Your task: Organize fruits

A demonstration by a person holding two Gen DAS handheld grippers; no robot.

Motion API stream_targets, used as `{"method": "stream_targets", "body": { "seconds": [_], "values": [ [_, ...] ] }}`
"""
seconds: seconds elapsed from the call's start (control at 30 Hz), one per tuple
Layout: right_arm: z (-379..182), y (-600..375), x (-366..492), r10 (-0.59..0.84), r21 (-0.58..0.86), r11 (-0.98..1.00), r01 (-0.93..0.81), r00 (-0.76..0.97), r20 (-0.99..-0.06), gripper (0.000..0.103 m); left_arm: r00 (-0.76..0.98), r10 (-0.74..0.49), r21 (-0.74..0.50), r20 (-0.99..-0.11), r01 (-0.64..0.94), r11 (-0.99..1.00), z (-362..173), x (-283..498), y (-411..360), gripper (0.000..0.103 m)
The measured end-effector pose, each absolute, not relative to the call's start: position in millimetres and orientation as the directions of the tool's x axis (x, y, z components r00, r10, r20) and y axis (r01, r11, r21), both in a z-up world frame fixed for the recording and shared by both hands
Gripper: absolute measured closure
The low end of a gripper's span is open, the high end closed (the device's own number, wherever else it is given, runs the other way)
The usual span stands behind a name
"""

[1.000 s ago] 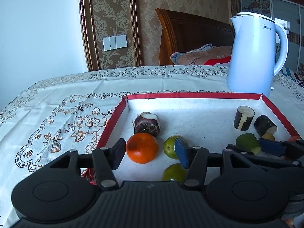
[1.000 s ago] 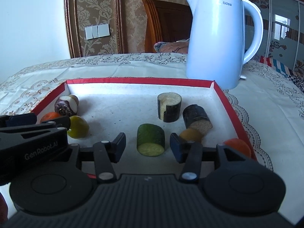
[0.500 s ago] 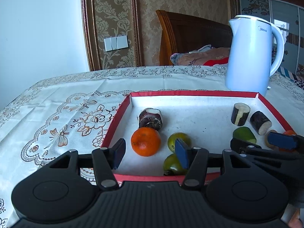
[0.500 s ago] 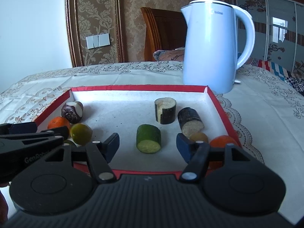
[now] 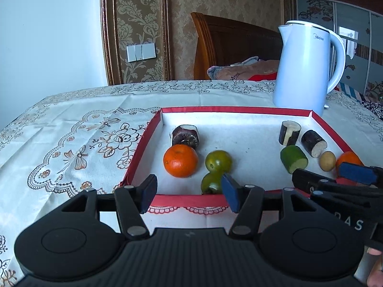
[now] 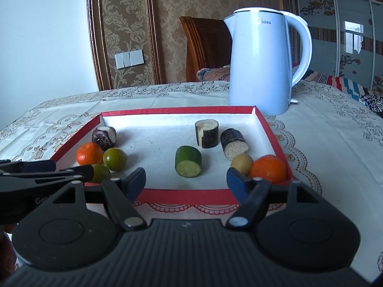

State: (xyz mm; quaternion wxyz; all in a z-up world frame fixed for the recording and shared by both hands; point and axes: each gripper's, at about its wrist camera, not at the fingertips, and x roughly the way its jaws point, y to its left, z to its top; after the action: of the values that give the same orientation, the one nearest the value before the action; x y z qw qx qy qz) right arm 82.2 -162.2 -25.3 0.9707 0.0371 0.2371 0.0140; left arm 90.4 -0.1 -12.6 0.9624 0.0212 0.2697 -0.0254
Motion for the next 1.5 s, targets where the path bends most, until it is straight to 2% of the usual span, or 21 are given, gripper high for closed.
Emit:
{"method": "stream_targets", "body": {
  "seconds": [1.5],
  "values": [
    [-40.5,-168.0,65.6,0.065,0.114,0.993,-0.007,0.856,-0.513,0.021,0.803,-0.035,0.017,-0.594,0.057,0.998,-31.8,80.6,3.2,0.043]
  ]
}}
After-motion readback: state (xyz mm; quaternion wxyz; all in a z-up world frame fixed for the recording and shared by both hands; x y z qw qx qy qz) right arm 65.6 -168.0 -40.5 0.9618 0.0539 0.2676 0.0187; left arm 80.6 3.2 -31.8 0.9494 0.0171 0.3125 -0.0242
